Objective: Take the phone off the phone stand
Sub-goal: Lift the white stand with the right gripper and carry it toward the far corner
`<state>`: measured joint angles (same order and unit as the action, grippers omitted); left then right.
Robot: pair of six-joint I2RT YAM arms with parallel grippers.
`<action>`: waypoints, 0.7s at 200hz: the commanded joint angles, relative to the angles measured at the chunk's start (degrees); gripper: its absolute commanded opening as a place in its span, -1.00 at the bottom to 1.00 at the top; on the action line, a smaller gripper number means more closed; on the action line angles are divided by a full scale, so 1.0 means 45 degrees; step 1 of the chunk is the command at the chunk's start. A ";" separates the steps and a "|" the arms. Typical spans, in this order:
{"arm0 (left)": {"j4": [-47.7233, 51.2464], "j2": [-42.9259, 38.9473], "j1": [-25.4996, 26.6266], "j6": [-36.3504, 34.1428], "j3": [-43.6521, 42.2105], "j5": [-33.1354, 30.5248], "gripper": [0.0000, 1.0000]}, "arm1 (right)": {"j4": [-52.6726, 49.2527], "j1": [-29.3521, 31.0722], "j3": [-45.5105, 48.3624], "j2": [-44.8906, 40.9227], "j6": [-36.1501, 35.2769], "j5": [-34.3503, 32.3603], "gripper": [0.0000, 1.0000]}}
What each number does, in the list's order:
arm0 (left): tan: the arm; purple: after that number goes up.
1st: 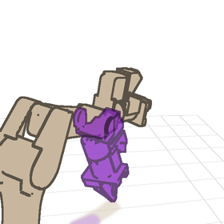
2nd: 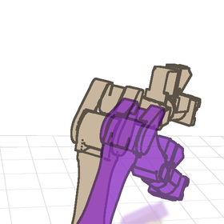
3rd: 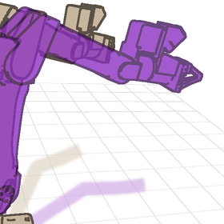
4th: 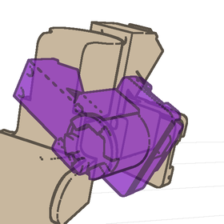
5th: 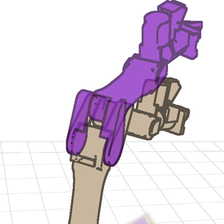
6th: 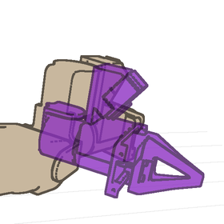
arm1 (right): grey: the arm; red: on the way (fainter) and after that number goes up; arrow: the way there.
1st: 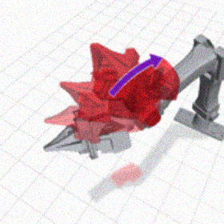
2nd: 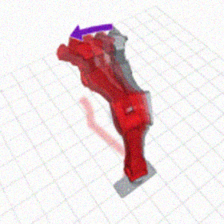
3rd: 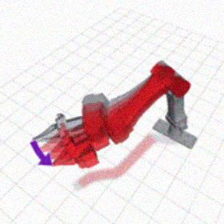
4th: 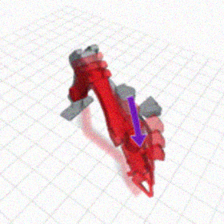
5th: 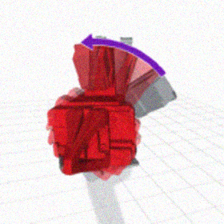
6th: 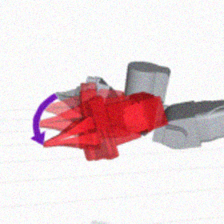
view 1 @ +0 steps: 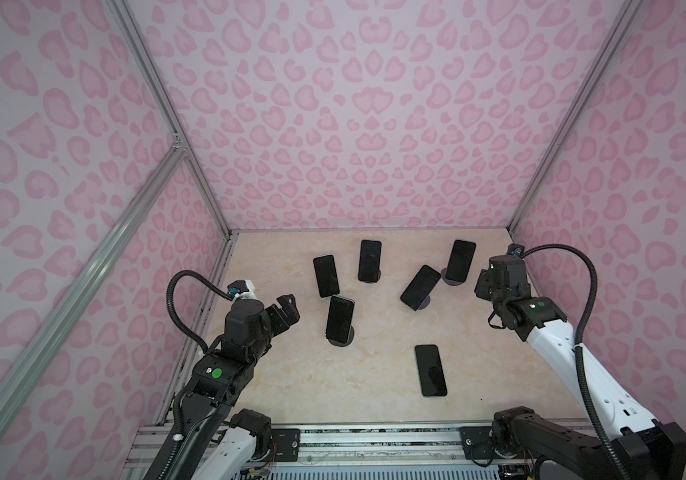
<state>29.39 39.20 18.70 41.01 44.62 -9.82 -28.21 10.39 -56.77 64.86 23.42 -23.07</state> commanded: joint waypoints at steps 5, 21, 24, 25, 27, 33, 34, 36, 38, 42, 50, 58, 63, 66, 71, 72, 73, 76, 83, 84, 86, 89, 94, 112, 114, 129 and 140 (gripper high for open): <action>-0.0632 0.0058 -0.0010 0.0313 -0.0146 0.0552 0.94 | 0.0830 -0.0633 0.0155 0.0231 0.0654 -0.0372 -0.04; -0.0650 0.0131 -0.0007 0.0355 -0.0256 0.0628 0.94 | 0.0925 -0.1325 0.0234 0.0381 0.0684 -0.0421 -0.04; -0.0666 0.0146 -0.0014 0.0373 -0.0285 0.0653 0.94 | 0.0942 -0.1478 0.0234 0.0434 0.0703 -0.0391 -0.04; -0.0668 0.0151 -0.0014 0.0375 -0.0296 0.0657 0.93 | 0.0949 -0.1533 0.0234 0.0442 0.0708 -0.0386 -0.04; -0.0670 0.0169 -0.0015 0.0387 -0.0304 0.0683 0.94 | 0.0964 -0.1622 0.0238 0.0472 0.0727 -0.0377 -0.05; -0.0683 0.0200 -0.0002 0.0397 -0.0325 0.0751 0.94 | 0.1003 -0.1914 0.0227 0.0587 0.0788 -0.0347 -0.05; -0.0687 0.0207 0.0002 0.0397 -0.0326 0.0764 0.94 | 0.1018 -0.1965 0.0220 0.0606 0.0790 -0.0344 -0.05; -0.0685 0.0213 -0.0006 0.0402 -0.0336 0.0783 0.94 | 0.1044 -0.2062 0.0216 0.0660 0.0791 -0.0333 -0.05; -0.0704 0.0209 -0.0003 0.0408 -0.0343 0.0793 0.94 | 0.1085 -0.2140 0.0229 0.0712 0.0792 -0.0325 -0.05; -0.0702 0.0250 -0.0007 0.0401 -0.0348 0.0832 0.94 | 0.1175 -0.2309 0.0228 0.0829 0.0792 -0.0296 -0.05; -0.0729 0.0296 0.0003 0.0427 -0.0332 0.0874 0.94 | 0.1297 -0.2614 0.0178 0.1127 0.0839 -0.0210 -0.05; -0.0763 0.0341 -0.0011 0.0463 -0.0382 0.0875 0.94 | 0.1592 -0.2926 0.0107 0.1565 0.0850 -0.0049 -0.05; -0.0790 0.0358 -0.0005 0.0514 -0.0403 0.0856 0.94 | 0.1719 -0.3081 0.0017 0.1910 0.0850 0.0035 -0.05; -0.0806 0.0384 -0.0011 0.0558 -0.0404 0.0855 0.94 | 0.1810 -0.3173 -0.0045 0.2131 0.0850 0.0061 -0.05; -0.0842 0.0423 -0.0004 0.0615 -0.0423 0.0870 0.94 | 0.1931 -0.3264 -0.0179 0.2503 0.0834 0.0070 -0.05; -0.0845 0.0436 -0.0009 0.0633 -0.0443 0.0872 0.94 | 0.1971 -0.3295 -0.0207 0.2590 0.0823 0.0069 -0.05; -0.0865 0.0442 -0.0002 0.0642 -0.0443 0.0873 0.94 | 0.2000 -0.3310 -0.0221 0.2653 0.0817 0.0059 -0.04; -0.0898 0.0473 -0.0001 0.0692 -0.0460 0.0906 0.94 | 0.2123 -0.3391 -0.0321 0.2980 0.0807 0.0042 -0.04; -0.0971 0.0515 0.0003 0.0778 -0.0482 0.1011 0.94 | 0.2303 -0.3539 -0.0492 0.3535 0.0845 0.0013 -0.04; -0.0977 0.0521 -0.0006 0.0783 -0.0492 0.1031 0.94 | 0.2303 -0.3539 -0.0492 0.3535 0.0845 0.0013 -0.04; -0.0997 0.0550 -0.0008 0.0797 -0.0504 0.1055 0.94 | 0.2352 -0.3564 -0.0548 0.3692 0.0864 0.0010 -0.04; -0.1007 0.0584 -0.0004 0.0848 -0.0507 0.1115 0.94 | 0.2405 -0.3604 -0.0614 0.3926 0.0901 0.0010 -0.04; -0.1020 0.0647 0.0000 0.0880 -0.0502 0.1195 0.94 | 0.2538 -0.3663 -0.0756 0.4285 0.1002 -0.0012 -0.04; -0.1042 0.0880 -0.0007 0.1095 -0.0512 0.1488 0.94 | 0.3434 -0.3889 -0.0848 0.5533 0.1191 0.0410 -0.04; -0.1042 0.0903 -0.0003 0.1128 -0.0504 0.1521 0.94 | 0.3504 -0.3930 -0.0867 0.5671 0.1238 0.0544 -0.04; -0.1090 0.1092 -0.0010 0.1266 -0.0418 0.1760 0.94 | 0.3611 -0.4134 -0.1235 0.6677 0.1453 0.1164 -0.07; -0.1047 0.1205 0.0002 0.1283 -0.0280 0.1900 0.94 | 0.3220 -0.4160 -0.1809 0.7385 0.1376 0.1587 -0.06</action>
<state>26.81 43.72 18.70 45.21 42.54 -3.81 -15.92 -7.60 -61.41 92.25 28.38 -20.18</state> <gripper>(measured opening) 0.969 0.654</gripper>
